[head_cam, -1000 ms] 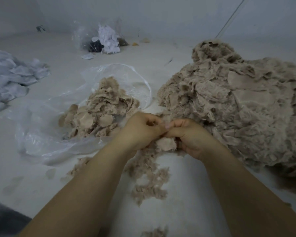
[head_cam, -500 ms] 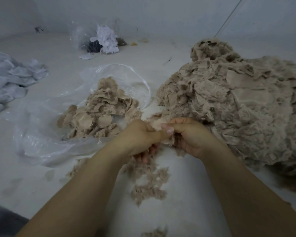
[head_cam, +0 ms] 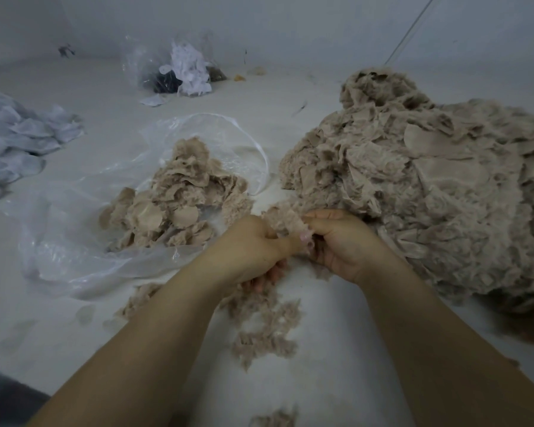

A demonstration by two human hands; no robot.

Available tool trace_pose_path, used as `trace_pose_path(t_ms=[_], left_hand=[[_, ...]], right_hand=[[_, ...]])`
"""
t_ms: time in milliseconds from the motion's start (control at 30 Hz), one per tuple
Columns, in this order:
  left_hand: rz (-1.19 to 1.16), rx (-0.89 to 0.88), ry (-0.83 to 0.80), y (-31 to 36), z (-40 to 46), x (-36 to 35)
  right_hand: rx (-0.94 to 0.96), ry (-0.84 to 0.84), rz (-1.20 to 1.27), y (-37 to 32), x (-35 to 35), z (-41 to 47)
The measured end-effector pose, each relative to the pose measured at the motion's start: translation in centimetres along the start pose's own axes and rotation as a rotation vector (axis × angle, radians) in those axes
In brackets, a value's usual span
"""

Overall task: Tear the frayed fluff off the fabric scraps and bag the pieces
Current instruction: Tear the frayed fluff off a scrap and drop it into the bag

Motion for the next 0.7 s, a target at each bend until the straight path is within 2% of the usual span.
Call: trace_pose_path(t_ms=[100,333,467,533,600,700], left_hand=[[-0.051,-0.017,0.052,0.0,0.4,-0.6],[0.007,0.008,-0.156,-0.3,-0.1,-0.1],[-0.033,-0.069,0.083,0.2,0.3,-0.6],[-0.061,-0.109,0.153,0.2,0.6,-0.9],[-0.103,-0.072,0.121,0.1,0.6,-0.6],[-0.152,0.006,-0.013,0.0,0.3,0.5]], right_hand=[[0.011,-0.011,-0.032,0.1,0.1,0.2],[0.008,0.057,-0.088,0.1,0.0,0.2],[0.007,0.035,-0.084,0.2,-0.1,0.0],[0.028,0.051,-0.096,0.2,0.0,0.1],[0.048,0.062,-0.116,0.3,-0.1,0.2],[0.049,0.102,-0.076,0.4,0.0,0.3]])
Point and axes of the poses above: each hand's wrist, its own z-axis towards the middle knuckle, its own x-axis out of the back of the hand, y = z × x, the point moved 1 cm from there along z, towards the middle knuckle
